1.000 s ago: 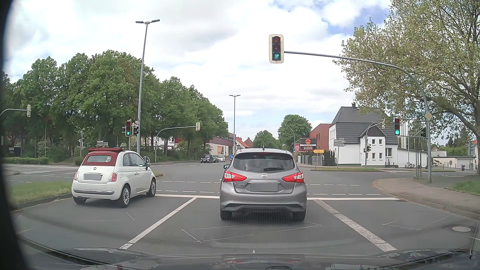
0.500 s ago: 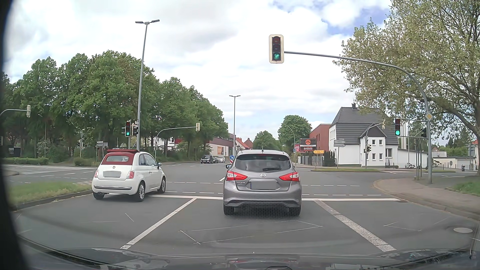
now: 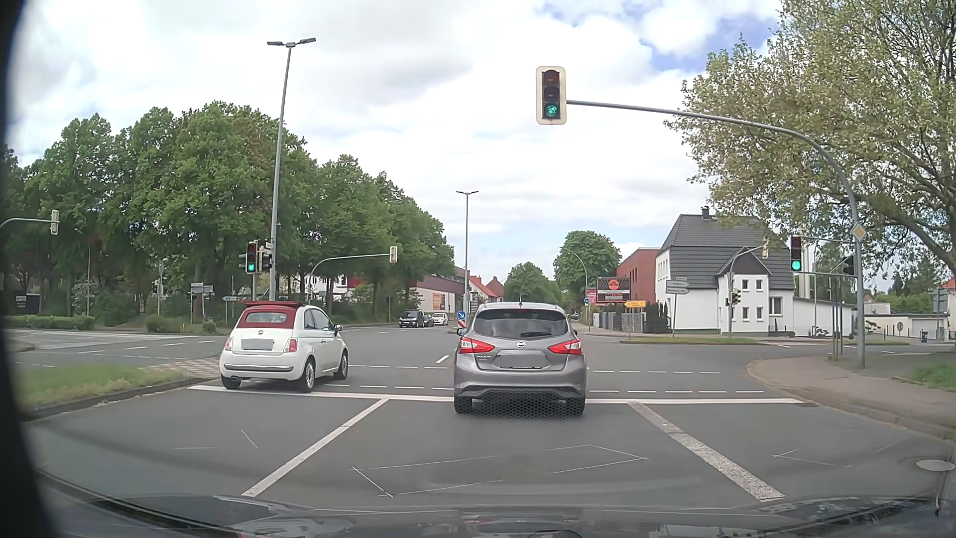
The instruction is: Follow the waypoints while adhering to traffic rules and regulations
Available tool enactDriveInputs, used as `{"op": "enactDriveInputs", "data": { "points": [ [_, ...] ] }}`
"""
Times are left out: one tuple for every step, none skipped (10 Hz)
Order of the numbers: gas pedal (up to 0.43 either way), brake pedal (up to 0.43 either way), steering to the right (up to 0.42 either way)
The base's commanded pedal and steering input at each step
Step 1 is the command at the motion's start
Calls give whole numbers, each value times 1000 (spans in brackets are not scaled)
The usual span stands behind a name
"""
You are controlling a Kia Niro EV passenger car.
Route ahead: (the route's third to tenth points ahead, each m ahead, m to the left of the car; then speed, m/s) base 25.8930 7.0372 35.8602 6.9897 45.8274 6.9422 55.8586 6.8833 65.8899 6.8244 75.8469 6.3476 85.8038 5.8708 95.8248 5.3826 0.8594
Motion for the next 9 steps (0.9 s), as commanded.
{"op": "enactDriveInputs", "data": {
  "points": [
    [260, 0, 2],
    [268, 0, 2],
    [280, 0, 2],
    [287, 0, 2],
    [299, 0, 2],
    [311, 0, 2],
    [311, 0, 2],
    [319, 0, 2],
    [319, 0, 2]
  ]
}}
